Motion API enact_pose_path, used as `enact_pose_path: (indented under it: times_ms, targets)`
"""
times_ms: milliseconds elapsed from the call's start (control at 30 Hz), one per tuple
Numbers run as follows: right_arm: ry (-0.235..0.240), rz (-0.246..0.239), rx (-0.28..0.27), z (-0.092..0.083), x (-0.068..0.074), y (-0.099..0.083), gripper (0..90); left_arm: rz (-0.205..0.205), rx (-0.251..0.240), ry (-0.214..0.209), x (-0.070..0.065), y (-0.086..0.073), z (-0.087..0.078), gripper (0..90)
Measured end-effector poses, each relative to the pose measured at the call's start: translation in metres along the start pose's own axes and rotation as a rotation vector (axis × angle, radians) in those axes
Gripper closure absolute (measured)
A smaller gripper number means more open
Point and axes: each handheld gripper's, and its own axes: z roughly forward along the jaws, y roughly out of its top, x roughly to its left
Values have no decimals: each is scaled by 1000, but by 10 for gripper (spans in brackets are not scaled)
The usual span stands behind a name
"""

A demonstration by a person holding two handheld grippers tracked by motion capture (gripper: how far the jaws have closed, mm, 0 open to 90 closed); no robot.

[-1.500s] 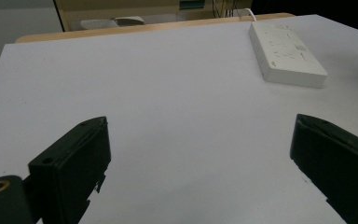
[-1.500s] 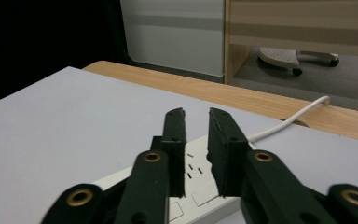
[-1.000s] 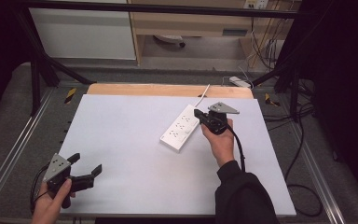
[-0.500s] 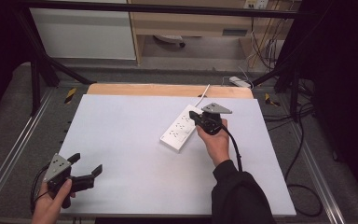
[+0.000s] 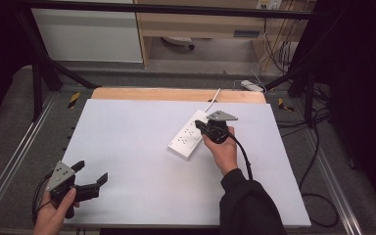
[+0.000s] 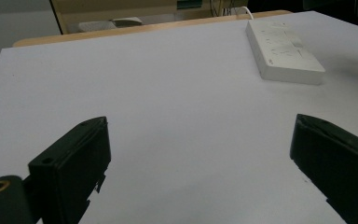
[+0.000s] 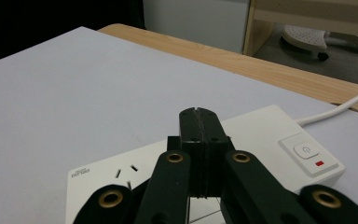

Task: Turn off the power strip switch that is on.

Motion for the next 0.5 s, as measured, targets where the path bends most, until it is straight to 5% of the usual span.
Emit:
enact_pose_path:
  times_ms: [500]
  targets:
    - [6, -3, 30, 6, 2, -5, 900, 1, 2, -5, 0, 0, 0, 50]
